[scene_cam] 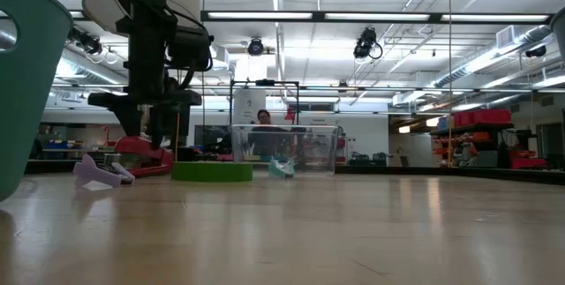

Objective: Pick and place Stapler, Stapler remover, tape
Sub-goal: Put the red stapler into the green bin

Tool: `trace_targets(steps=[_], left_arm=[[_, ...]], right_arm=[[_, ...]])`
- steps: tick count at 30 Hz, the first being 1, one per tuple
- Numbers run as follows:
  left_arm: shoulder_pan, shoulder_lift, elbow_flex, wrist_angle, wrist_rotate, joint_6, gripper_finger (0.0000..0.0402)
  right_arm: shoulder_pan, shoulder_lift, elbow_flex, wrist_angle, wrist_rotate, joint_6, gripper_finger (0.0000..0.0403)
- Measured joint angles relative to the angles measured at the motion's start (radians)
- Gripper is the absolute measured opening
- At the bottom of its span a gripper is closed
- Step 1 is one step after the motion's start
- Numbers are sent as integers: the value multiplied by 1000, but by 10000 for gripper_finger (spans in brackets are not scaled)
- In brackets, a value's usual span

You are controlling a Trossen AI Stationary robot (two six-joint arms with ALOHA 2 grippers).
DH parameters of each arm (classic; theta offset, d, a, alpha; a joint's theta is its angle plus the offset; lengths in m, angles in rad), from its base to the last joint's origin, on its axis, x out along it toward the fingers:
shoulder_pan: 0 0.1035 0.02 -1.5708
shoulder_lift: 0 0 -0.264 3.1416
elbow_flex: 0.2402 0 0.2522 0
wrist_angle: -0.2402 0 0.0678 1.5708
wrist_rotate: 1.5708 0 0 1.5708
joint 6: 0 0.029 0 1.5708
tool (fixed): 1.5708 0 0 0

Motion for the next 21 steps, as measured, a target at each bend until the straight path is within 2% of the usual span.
trace_targets(steps=[8, 21], left_arm=[[0, -38, -1, -47, 0, 62, 160], [0, -180, 0, -110, 18, 144, 150]], right_arm=[[0, 0, 0, 0, 0, 0, 211], [0, 0, 0, 1, 0, 0, 211]])
